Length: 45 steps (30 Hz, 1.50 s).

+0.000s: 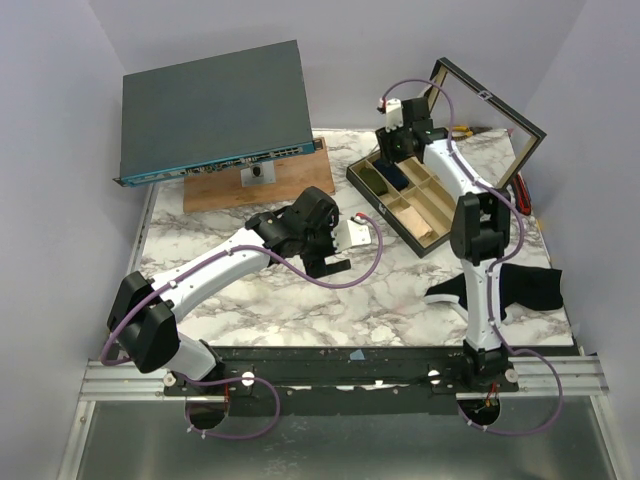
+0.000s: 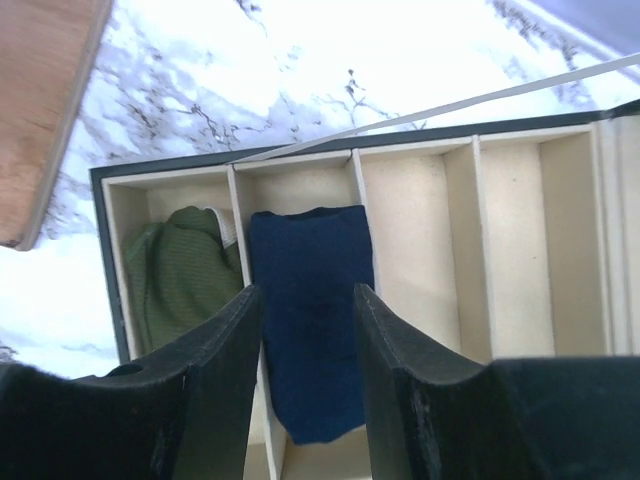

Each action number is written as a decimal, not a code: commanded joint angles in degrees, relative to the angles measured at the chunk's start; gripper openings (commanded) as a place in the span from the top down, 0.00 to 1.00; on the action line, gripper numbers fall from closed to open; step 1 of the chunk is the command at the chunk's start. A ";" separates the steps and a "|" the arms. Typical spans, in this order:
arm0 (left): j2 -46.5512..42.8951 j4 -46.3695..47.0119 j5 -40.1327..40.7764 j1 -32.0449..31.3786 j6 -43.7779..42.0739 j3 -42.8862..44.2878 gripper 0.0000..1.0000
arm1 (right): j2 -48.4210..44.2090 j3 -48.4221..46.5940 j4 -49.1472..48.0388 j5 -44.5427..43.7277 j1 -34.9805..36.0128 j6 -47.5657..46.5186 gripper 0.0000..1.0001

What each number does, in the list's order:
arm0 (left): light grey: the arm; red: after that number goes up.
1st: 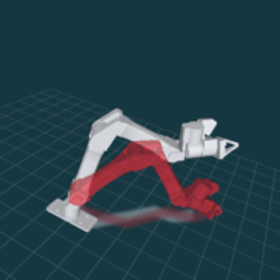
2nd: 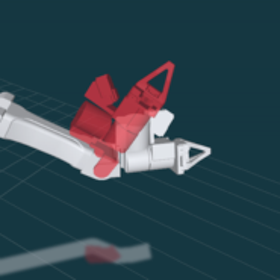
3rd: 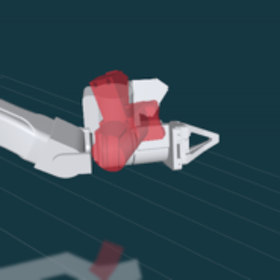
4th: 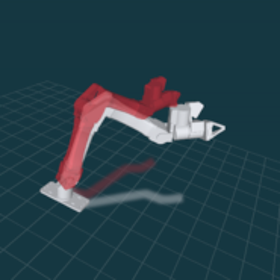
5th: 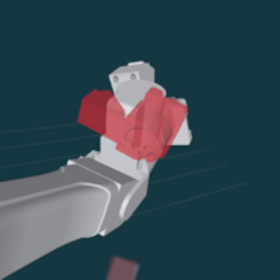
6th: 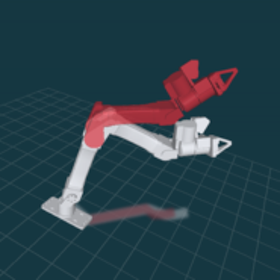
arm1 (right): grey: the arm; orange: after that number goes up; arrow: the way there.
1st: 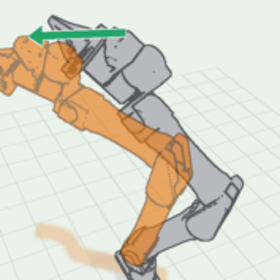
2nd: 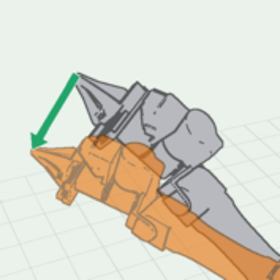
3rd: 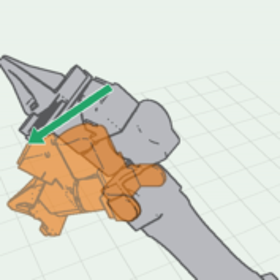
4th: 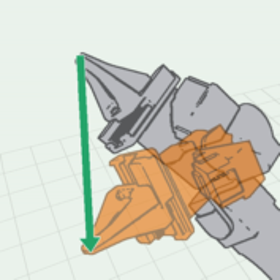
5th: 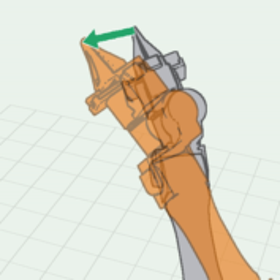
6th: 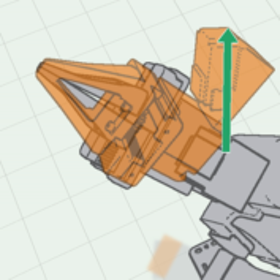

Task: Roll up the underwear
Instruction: Place the underwear in the storage box, then reset both arms

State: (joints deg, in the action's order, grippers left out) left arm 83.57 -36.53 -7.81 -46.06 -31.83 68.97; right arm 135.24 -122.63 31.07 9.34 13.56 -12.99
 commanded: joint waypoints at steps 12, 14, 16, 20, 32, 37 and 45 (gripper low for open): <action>-6.98 4.72 0.39 6.96 6.77 0.00 0.01 | -23.30 20.13 -11.52 -5.44 0.32 3.52 0.44; -8.12 6.01 -0.72 9.01 8.77 -0.04 0.01 | -26.51 22.77 -11.68 -6.13 0.28 3.84 0.43; -9.22 7.26 -2.24 11.01 10.87 -0.15 0.01 | -29.53 25.19 -11.91 -6.35 0.06 4.52 0.41; -11.53 10.36 -4.08 14.95 15.32 -2.12 0.01 | -35.09 29.46 -12.23 -7.23 -0.70 6.67 0.28; -22.80 19.89 -7.42 26.31 24.58 -10.26 0.01 | -49.85 45.72 -15.64 -15.64 -3.13 11.17 0.00; -29.04 21.45 -6.45 30.38 28.02 -13.37 0.01 | -57.59 54.10 -14.46 -15.86 -3.29 11.32 0.00; -37.77 20.71 -2.70 36.59 28.66 -18.25 0.01 | -76.30 72.63 -22.58 -17.46 -3.52 10.31 0.00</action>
State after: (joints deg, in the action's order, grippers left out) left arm 49.21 -15.88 -12.60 -11.73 -4.34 52.21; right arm 65.98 -55.20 13.74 -6.90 10.39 -2.50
